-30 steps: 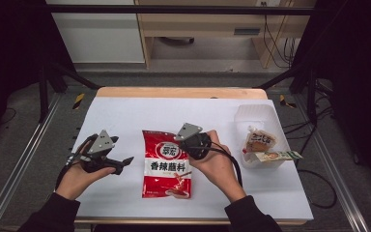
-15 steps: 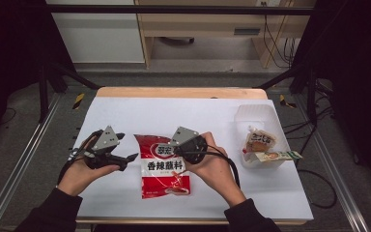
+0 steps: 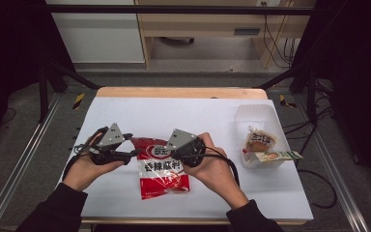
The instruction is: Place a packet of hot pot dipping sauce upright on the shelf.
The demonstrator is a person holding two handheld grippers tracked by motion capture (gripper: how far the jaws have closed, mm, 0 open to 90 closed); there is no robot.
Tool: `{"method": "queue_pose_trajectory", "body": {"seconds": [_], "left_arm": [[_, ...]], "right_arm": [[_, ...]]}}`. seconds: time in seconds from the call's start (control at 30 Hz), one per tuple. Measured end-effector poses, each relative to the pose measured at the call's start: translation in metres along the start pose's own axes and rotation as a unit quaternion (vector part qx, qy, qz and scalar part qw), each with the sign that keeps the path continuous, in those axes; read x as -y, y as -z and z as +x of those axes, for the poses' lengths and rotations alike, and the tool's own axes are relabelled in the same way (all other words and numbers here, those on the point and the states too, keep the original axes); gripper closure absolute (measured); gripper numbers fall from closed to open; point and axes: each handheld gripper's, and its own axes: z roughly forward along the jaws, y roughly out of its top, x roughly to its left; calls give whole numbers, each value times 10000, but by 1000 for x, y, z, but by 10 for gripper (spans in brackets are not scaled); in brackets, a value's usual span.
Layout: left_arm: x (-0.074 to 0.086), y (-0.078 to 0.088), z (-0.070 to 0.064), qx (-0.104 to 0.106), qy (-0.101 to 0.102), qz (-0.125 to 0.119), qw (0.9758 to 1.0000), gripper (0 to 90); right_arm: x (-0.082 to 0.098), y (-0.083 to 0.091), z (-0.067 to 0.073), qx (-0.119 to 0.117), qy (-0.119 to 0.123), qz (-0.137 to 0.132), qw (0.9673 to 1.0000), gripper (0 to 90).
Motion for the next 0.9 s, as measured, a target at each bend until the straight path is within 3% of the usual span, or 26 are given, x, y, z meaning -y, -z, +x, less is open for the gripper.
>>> {"method": "queue_pose_trajectory", "body": {"seconds": [0.07,0.3,0.37,0.43,0.6,0.73,0.9], "left_arm": [[-4,0,1,94,29,-68,9999,515],[-13,-4,2,292,-55,-37,9996,528],[-14,-7,1,403,59,-63,9992,563],[-16,-8,0,501,168,-74,9986,644],[-23,-7,-5,595,183,-100,9980,851],[-29,-4,-12,599,-33,-130,9981,900],[-36,1,-19,579,-293,-138,9978,900]], "right_arm": [[-2,3,-2,-40,23,-17,10000,900],[-3,11,-6,-177,-54,-53,9998,900],[-2,13,-7,-218,-76,-68,9997,900],[1,13,-10,-252,-135,-66,9996,900],[8,16,-14,-282,-220,40,9994,900],[12,20,-19,-305,-261,71,9992,890],[14,24,-25,-345,-144,261,9990,714]]}}
